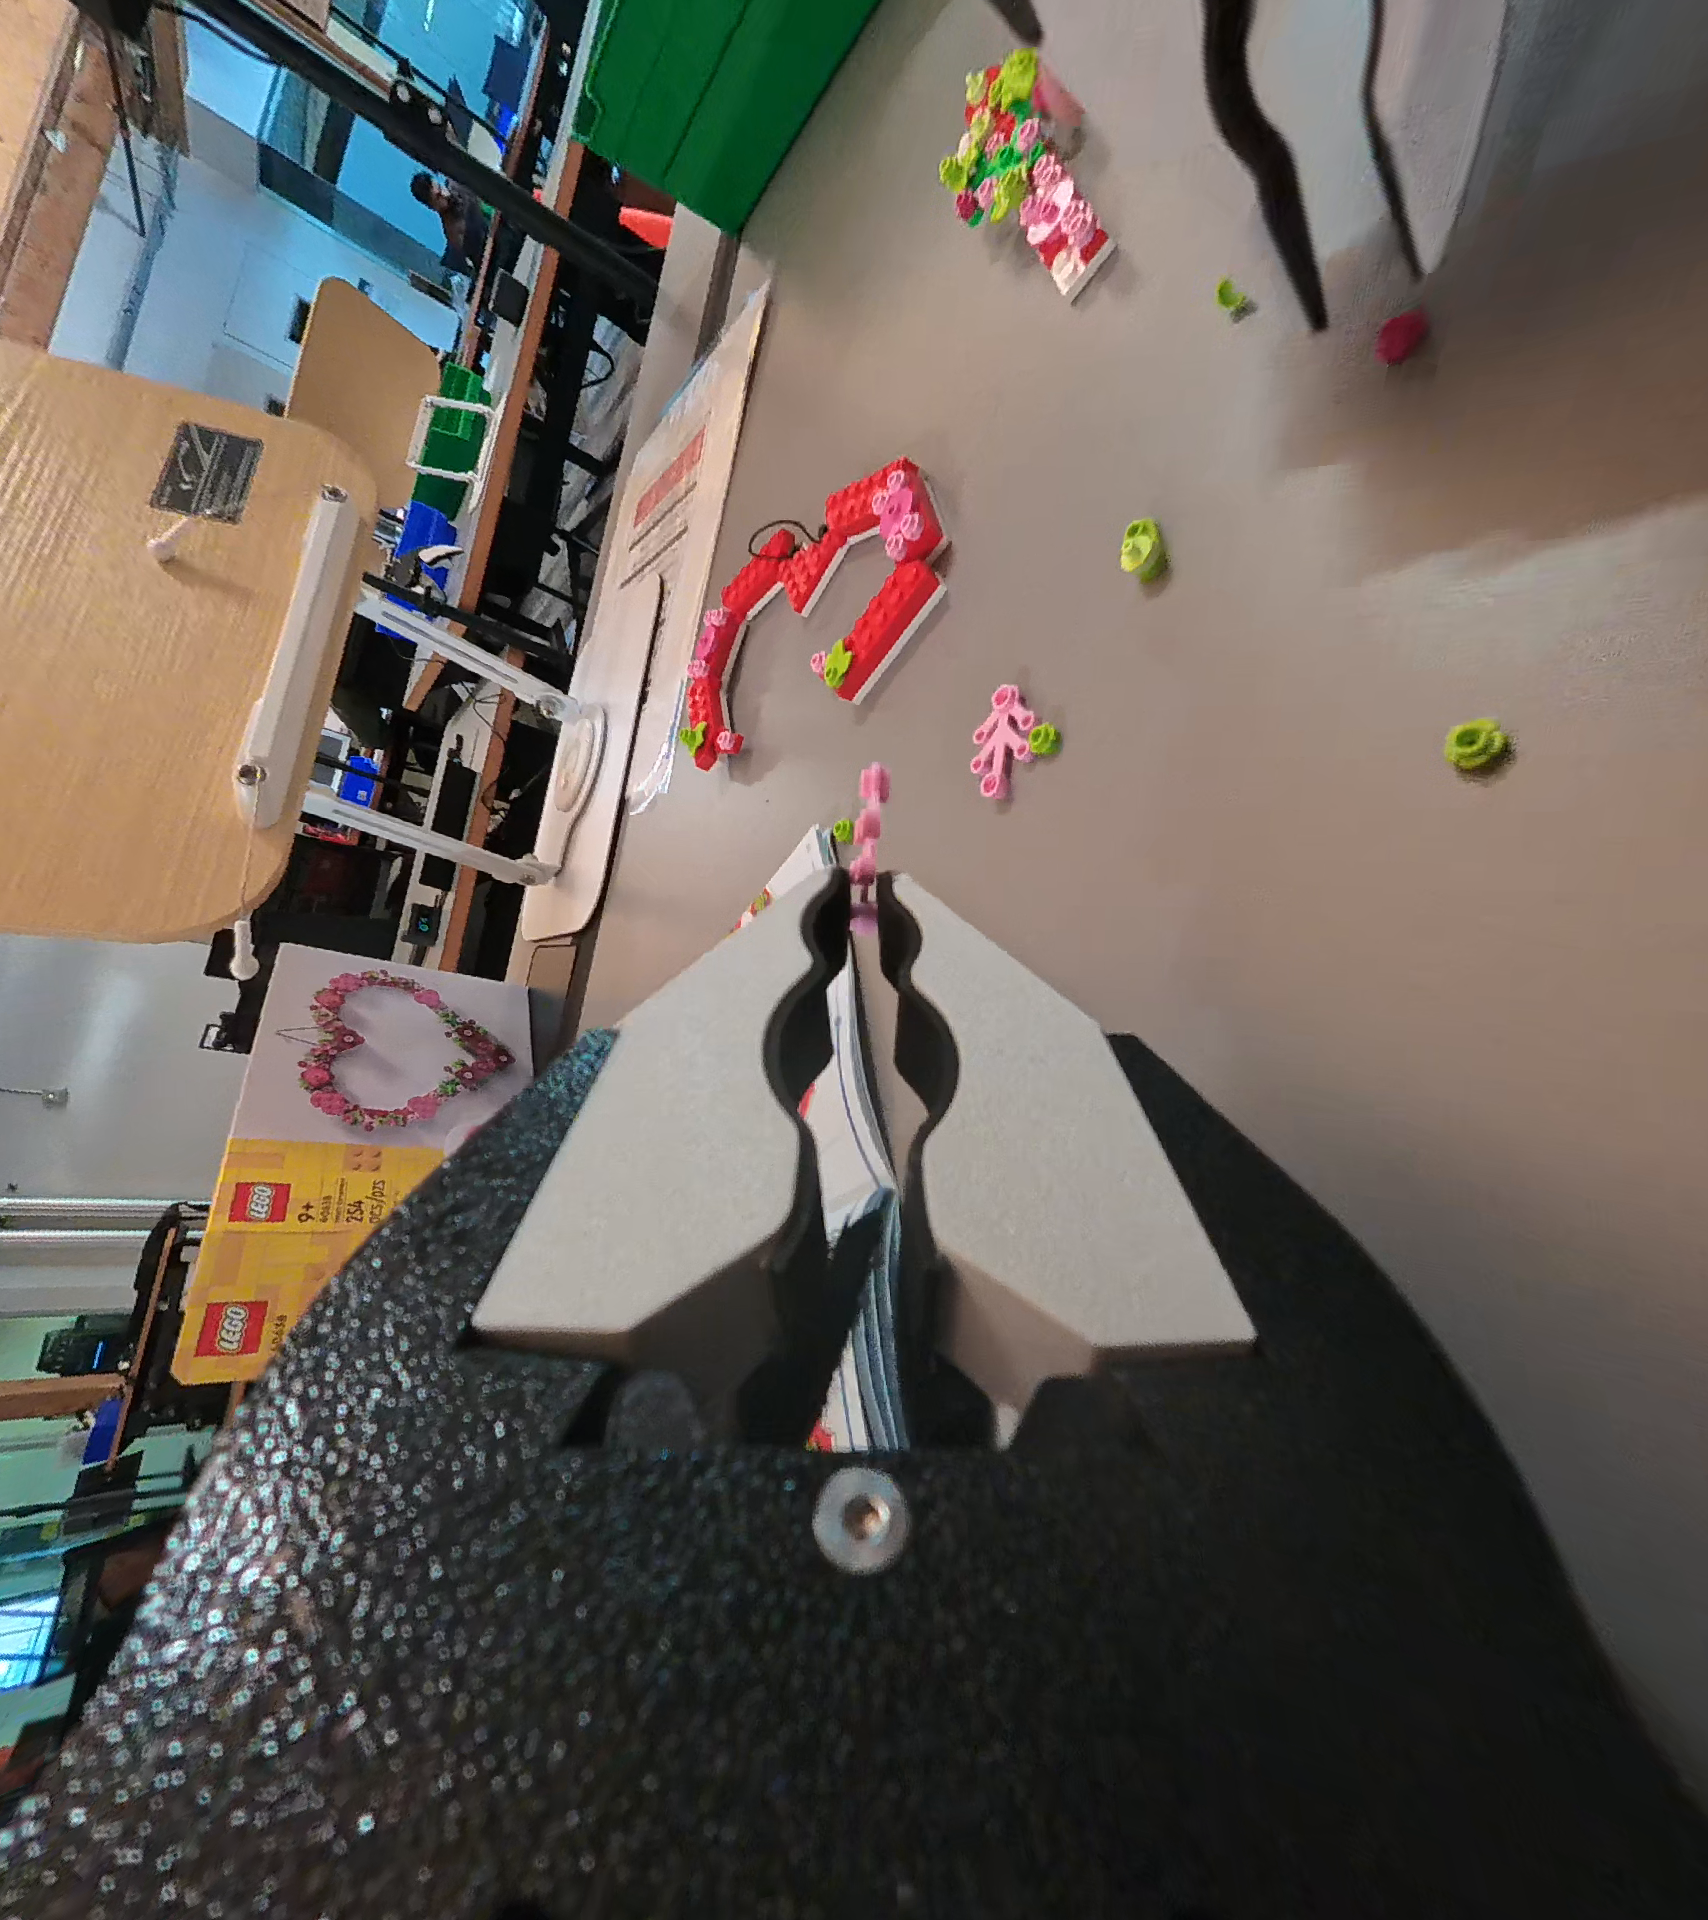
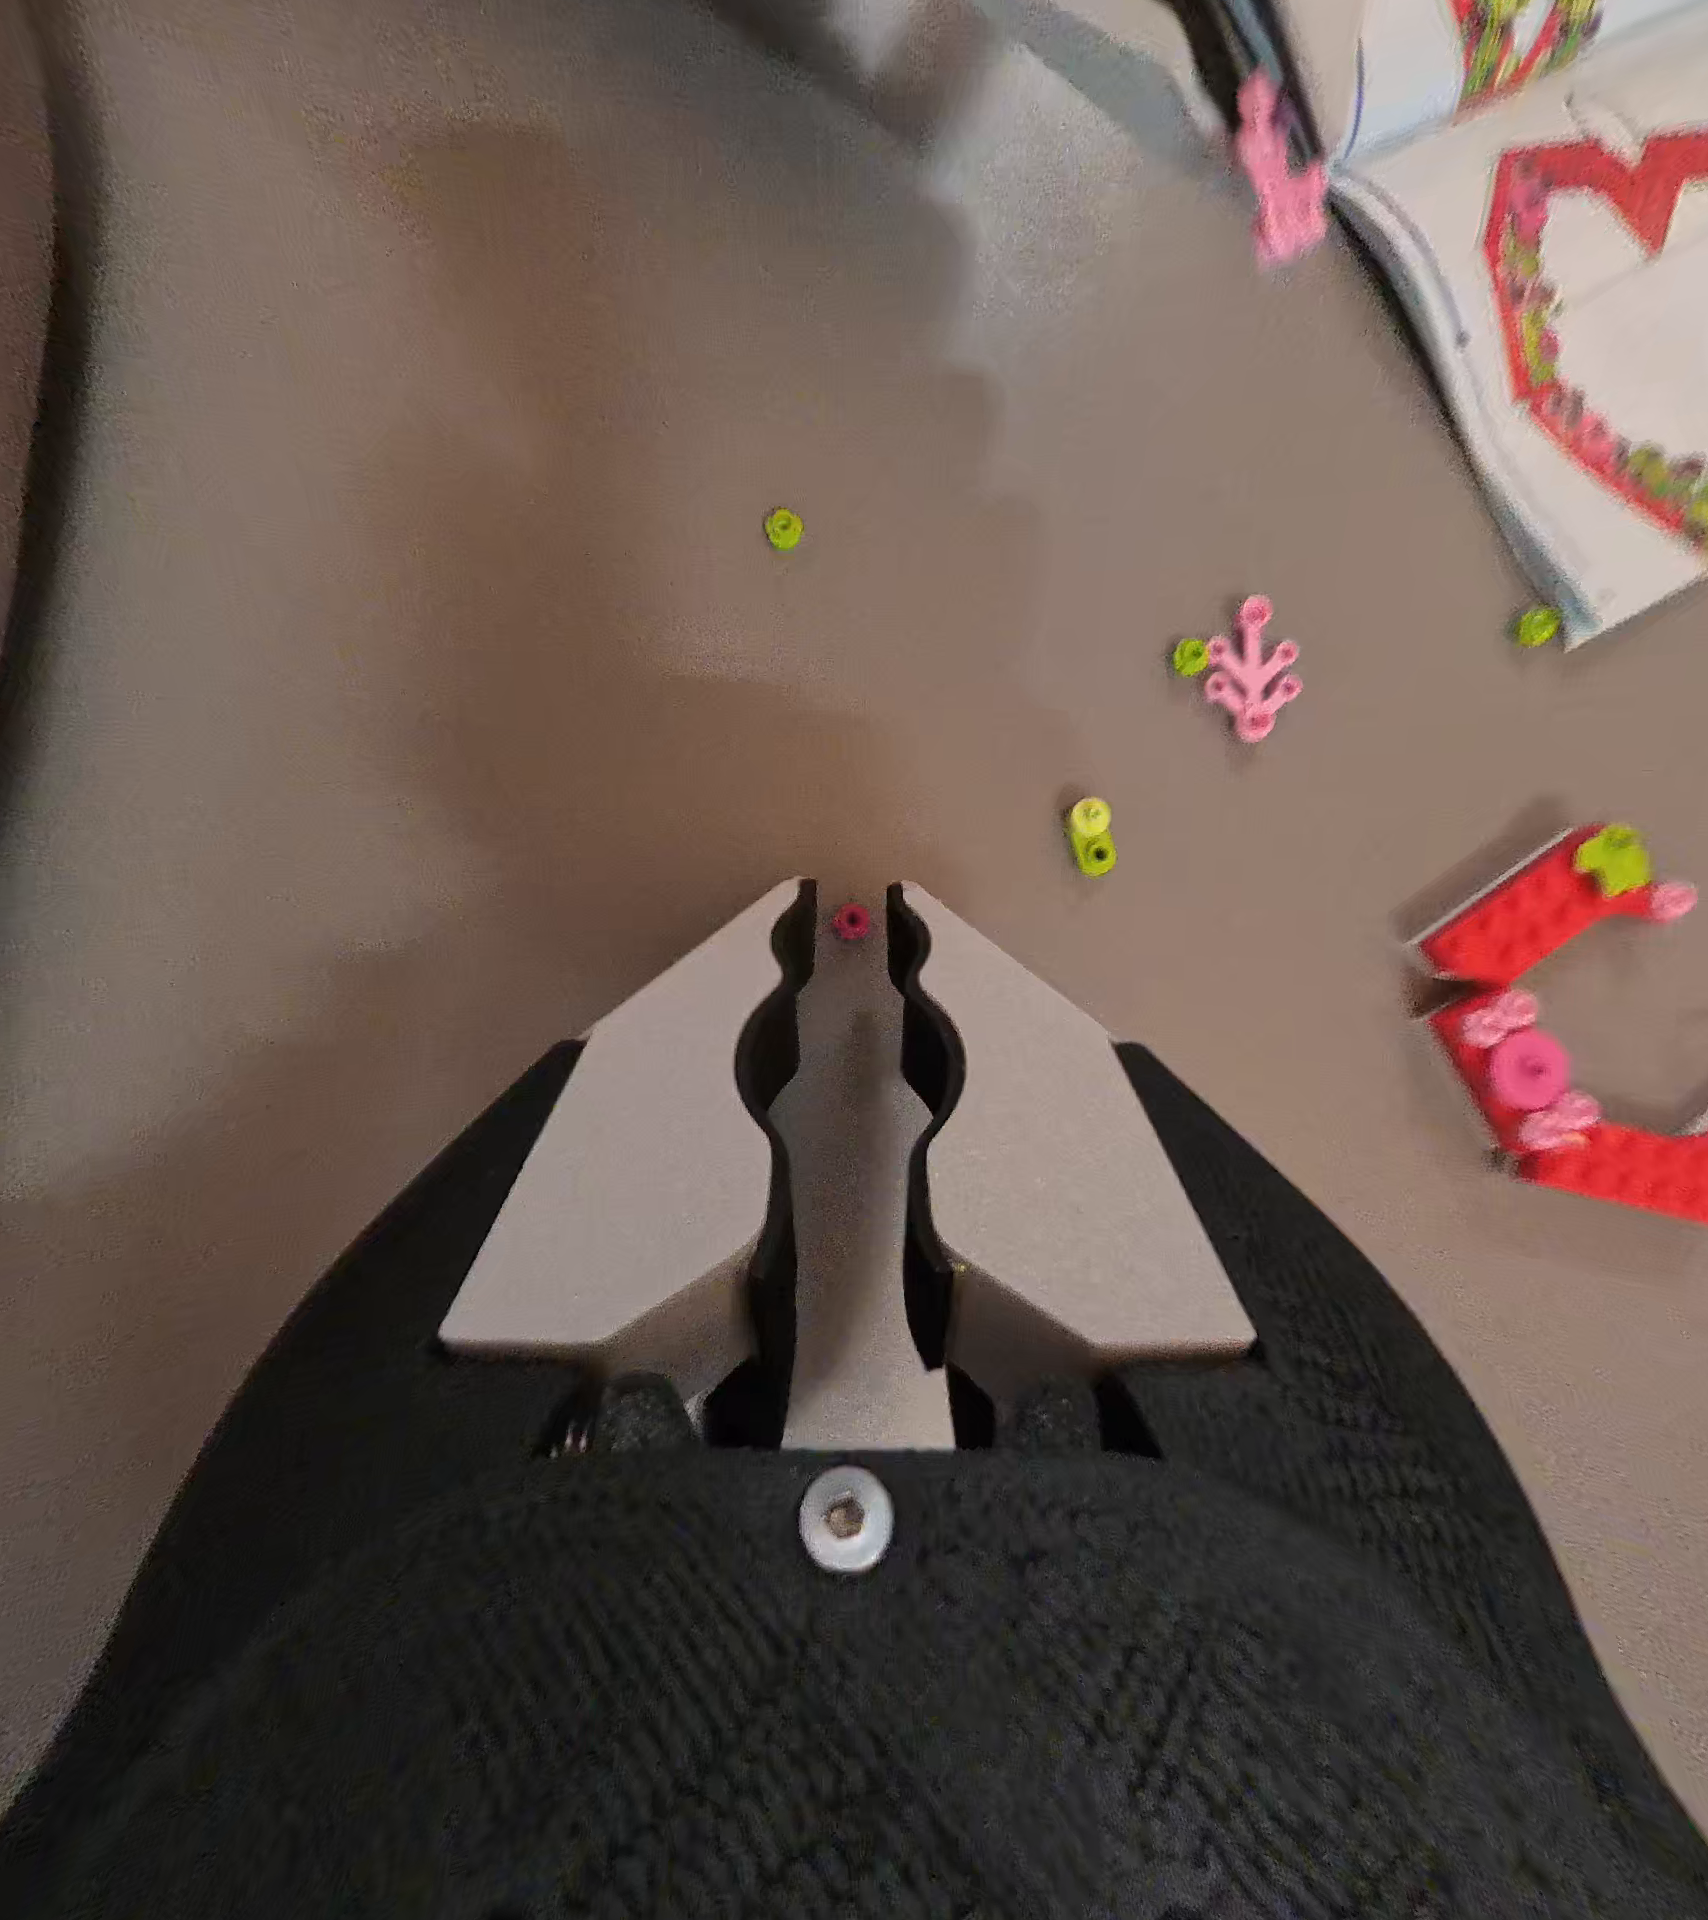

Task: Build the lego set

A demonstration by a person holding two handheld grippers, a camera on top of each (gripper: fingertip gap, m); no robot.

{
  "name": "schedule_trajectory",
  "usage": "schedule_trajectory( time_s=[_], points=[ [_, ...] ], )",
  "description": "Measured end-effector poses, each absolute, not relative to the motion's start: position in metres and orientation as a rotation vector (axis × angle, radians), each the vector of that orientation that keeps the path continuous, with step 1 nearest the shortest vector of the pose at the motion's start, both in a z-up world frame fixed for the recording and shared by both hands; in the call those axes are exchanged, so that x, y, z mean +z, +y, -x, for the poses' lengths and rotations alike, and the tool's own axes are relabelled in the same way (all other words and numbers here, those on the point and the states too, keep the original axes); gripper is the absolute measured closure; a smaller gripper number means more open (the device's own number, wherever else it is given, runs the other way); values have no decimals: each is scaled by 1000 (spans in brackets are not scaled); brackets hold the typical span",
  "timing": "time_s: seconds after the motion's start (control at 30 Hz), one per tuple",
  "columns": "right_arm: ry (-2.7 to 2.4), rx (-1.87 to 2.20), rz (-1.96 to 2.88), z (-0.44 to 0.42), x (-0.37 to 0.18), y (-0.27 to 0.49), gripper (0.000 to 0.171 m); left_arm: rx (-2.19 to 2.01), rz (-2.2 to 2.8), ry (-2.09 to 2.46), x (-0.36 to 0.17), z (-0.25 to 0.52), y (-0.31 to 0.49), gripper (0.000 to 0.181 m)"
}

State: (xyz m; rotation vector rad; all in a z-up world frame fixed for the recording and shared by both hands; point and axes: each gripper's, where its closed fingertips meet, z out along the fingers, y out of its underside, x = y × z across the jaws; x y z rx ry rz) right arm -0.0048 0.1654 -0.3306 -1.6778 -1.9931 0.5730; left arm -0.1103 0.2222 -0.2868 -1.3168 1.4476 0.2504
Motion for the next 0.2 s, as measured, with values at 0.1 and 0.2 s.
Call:
schedule_trajectory(
  time_s=[0.1,0.2],
  points=[
    [-1900,675,1748,4,-337,163,159,250,1305,1449,-286,109,221,179],
    [-1856,689,1744,4,-338,166,158,248,1303,1452,-286,108,221,178]
  ],
)
